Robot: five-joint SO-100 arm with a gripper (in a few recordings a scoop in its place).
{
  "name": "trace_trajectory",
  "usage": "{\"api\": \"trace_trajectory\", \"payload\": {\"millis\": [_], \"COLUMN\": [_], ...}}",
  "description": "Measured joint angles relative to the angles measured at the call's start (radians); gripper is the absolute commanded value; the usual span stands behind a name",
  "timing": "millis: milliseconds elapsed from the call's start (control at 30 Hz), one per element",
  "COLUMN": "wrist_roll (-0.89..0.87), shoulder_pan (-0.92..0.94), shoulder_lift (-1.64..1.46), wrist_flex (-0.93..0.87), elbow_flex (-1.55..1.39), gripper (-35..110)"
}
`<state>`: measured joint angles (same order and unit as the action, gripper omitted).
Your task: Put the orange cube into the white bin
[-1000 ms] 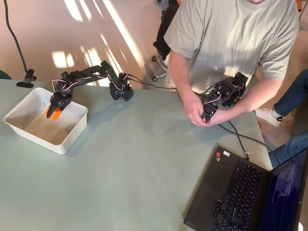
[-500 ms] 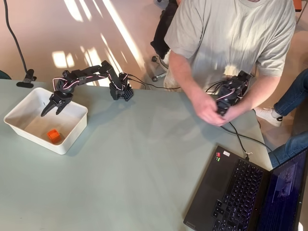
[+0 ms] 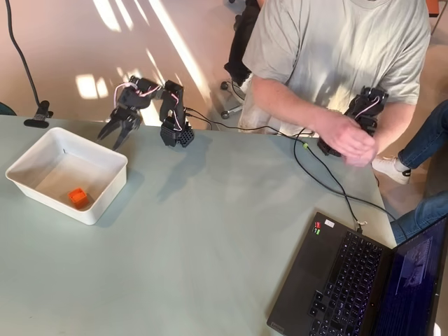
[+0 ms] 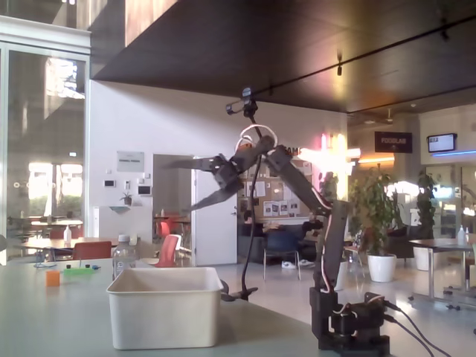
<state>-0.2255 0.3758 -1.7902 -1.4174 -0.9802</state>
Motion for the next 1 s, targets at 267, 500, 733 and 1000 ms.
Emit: {"api": "trace_trajectory", "payload": {"millis": [267,500,733,1000], "wrist_roll": [0.000,0.000,0.000,0.000], "shoulder_pan": [0.002,0.000,-0.129,-0.319], "shoulder_lift": [-0.184,-0.440,-0.807,-1.281], "wrist_flex": [-0.077,-0.058,0.163,0.514], "elbow_flex": [-0.021,-0.362,-0.925,-1.580], "gripper": [58,58,58,58]}}
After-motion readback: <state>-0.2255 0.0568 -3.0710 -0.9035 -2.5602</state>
